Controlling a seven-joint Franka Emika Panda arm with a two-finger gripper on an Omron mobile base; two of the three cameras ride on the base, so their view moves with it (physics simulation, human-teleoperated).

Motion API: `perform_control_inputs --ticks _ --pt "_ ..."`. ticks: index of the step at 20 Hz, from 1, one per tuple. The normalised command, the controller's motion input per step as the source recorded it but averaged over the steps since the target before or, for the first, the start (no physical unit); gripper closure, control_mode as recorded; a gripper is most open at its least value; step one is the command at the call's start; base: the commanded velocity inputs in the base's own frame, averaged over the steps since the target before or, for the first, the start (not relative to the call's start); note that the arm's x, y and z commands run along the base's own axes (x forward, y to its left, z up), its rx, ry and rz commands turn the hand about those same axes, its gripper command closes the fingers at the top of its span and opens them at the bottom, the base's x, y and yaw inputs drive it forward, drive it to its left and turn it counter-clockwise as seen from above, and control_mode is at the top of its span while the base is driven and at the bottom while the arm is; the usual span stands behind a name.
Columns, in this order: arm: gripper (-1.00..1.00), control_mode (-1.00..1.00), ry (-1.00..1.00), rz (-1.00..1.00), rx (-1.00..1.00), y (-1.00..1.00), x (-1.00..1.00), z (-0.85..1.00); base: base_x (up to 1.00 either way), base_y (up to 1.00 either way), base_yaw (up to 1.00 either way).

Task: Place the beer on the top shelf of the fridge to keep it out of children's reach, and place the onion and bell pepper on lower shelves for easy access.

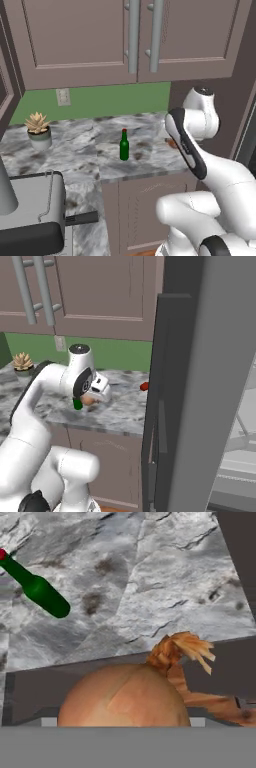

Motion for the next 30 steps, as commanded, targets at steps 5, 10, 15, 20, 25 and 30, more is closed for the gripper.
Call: perform_control_inputs --ticks 5,10,15,20,25,30 --pt "1.0 -1.0 -0.28 0.0 -0.05 0.02 -0.61 0.63 0.0 0.0 0.0" --pt "1.0 -1.0 -0.26 0.02 -0.06 0.03 -0.51 0.68 0.0 0.0 0.0" --pt "1.0 -1.0 -0.18 0.0 -0.09 0.17 -0.45 0.74 0.0 0.0 0.0" --pt "1.0 -1.0 -0.13 0.0 -0.03 0.0 -0.37 0.61 0.0 0.0 0.0" --pt "1.0 -1.0 -0.13 0.0 -0.01 0.02 -0.27 0.7 0.0 0.0 0.0" --pt "1.0 -1.0 -0.08 0.0 -0.04 0.02 -0.38 0.49 0.0 0.0 0.0"
